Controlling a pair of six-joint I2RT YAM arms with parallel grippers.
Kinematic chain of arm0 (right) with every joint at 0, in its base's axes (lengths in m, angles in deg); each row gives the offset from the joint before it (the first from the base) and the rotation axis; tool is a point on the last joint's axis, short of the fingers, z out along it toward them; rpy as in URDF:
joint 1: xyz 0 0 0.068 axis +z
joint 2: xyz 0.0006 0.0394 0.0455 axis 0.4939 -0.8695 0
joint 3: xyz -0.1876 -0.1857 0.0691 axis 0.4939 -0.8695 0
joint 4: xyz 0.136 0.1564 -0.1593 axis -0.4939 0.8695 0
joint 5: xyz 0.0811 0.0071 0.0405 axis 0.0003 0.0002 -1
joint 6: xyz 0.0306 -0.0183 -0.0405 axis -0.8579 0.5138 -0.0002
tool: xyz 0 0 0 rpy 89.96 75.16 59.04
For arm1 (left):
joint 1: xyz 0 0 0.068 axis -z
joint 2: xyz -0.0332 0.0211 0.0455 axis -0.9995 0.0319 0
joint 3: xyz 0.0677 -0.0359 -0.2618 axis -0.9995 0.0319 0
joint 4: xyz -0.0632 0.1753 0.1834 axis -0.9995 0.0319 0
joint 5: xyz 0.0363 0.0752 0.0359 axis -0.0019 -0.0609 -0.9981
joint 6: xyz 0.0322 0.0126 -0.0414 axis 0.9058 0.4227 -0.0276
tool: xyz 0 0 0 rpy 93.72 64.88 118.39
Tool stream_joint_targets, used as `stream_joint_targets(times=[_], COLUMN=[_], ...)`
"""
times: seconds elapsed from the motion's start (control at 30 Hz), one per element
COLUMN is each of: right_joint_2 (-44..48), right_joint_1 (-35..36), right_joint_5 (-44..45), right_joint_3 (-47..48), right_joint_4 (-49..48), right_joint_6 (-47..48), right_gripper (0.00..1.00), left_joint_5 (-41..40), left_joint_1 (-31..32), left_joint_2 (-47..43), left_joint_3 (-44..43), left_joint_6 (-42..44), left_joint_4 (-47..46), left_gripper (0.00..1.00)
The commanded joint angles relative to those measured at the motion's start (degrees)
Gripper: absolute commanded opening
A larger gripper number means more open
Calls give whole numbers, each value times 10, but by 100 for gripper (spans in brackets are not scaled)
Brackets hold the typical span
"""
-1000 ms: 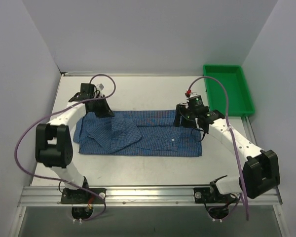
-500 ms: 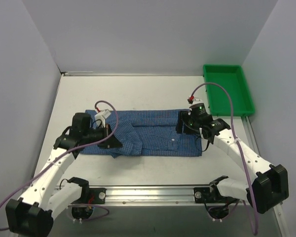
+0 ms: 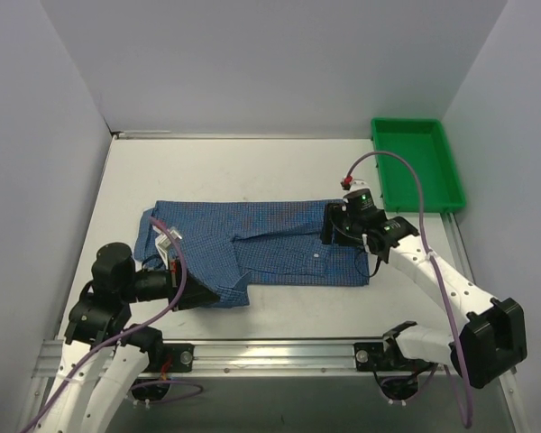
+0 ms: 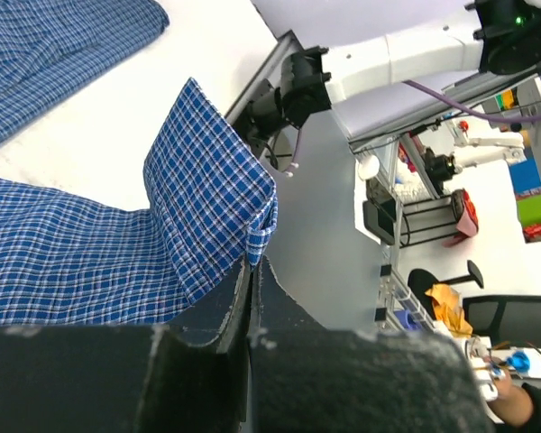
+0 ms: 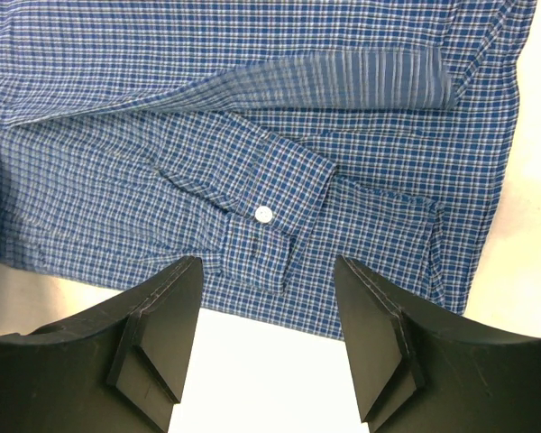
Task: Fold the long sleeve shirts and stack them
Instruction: Fold the shirt
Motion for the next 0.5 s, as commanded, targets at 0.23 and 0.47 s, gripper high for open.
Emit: stream_joint_targets(times=[0.23, 0.47], right_joint_2=[-91, -188], right_joint_1=[4, 2], right_joint_5=[87, 81], right_joint_3=[50, 77], right_joint_4=[-23, -60], right_joint_6=[23, 24], right_gripper=[60, 61], left_joint_5=[-2, -83], left_joint_1=[-1, -1], left_joint_2=[28, 11], left_joint_3=[-5, -57], left_joint_6=[109, 150], left_joint_4=[130, 169], left_gripper=[1, 0])
